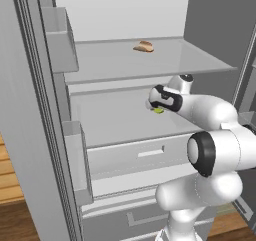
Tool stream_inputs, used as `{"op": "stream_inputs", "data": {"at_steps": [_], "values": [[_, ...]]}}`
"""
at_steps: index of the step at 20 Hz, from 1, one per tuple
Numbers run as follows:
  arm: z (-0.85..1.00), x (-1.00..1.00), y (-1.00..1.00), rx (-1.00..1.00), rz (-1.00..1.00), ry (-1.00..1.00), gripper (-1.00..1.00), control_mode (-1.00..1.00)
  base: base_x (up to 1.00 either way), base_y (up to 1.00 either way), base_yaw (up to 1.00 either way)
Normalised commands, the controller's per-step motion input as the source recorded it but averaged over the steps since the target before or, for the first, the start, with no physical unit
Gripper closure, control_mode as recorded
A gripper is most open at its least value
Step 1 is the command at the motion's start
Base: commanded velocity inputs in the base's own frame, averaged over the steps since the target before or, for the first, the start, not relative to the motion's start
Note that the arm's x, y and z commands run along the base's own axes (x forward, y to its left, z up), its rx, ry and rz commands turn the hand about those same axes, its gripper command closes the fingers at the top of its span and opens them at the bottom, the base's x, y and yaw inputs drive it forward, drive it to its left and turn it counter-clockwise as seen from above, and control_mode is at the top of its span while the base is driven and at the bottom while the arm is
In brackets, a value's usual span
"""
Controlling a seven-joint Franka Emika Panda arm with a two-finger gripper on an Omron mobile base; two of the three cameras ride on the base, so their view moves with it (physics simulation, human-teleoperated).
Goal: Grab a lemon wedge from the fridge and one ice cube from the ice bowl, and put them in the glass of lemonade.
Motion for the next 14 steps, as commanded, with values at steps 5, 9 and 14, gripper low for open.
{"op": "stream_inputs", "data": {"at_steps": [5, 9, 14], "values": [[-0.05, 0.07, 0.11, 0.00, 0.07, 0.00, -1.00, -1.00, 0.00, 0.00, 0.00], [-0.05, 0.11, 0.01, 0.00, 0.04, 0.00, -1.00, -1.00, 0.00, 0.00, 0.00], [-0.04, 0.02, 0.00, 0.00, 0.02, 0.00, -1.00, -1.00, 0.00, 0.00, 0.00]]}}
